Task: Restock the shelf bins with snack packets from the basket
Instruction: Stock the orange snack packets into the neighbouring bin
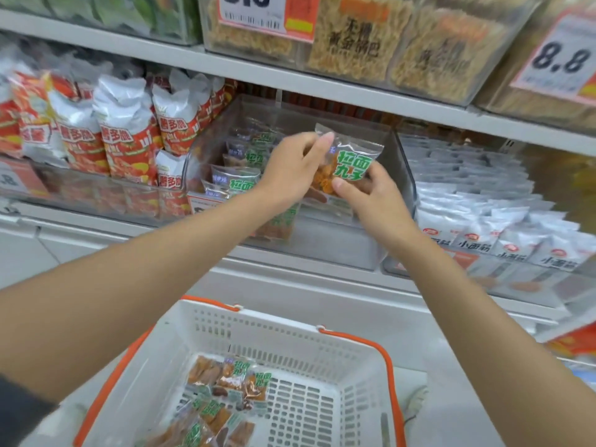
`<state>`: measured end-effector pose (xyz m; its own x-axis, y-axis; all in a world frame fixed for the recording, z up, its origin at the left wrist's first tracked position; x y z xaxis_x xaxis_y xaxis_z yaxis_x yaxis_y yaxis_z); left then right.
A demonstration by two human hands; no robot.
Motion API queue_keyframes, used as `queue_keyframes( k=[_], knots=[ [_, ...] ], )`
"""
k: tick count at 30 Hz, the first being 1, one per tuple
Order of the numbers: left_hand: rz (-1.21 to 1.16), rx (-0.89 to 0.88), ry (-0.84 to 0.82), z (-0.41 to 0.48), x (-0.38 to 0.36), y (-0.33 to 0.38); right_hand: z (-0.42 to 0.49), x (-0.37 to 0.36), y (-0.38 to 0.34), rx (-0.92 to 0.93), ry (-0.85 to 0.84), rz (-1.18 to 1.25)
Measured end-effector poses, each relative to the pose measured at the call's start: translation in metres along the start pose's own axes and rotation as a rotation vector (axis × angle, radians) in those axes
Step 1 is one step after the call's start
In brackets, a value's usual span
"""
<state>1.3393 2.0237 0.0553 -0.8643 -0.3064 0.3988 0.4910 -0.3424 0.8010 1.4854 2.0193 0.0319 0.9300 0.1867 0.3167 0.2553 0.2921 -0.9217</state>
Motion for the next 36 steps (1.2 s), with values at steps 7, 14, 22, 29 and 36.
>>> queue_keyframes(
  k=[7,14,22,29,36],
  knots=[
    [0.101,0.072,-0.090,0.069,-0.027,-0.037,0.067,0.005,0.056,-0.333,0.016,-0.019],
    [0.500,0.168,-0.253,0.084,-0.042,-0.062,0.096,-0.008,0.092,-0.465,-0.047,-0.314],
    [0.517,0.230,-0.202,0.080,-0.032,-0.077,0.098,-0.020,0.112,-0.544,-0.206,-0.523],
    [0.512,0.200,-0.254,0.076,-0.031,-0.076,0.096,-0.021,0.113,-0.565,-0.173,-0.489],
    [0.553,0.080,-0.206,0.055,-0.019,-0.064,0.082,0.002,0.090,-0.510,-0.076,-0.606]
  ],
)
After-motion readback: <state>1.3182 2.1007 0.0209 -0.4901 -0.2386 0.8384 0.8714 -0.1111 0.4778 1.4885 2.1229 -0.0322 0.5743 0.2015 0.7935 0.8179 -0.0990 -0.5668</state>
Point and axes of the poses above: each hand's wrist, its own z-axis towards the middle knuckle, its own x-axis out of the back of the hand, y = z × x, the point moved 7 cm from there along z, towards the middle knuckle, and after that the axes turned 1 degree about -y, right-handed, at the moved point
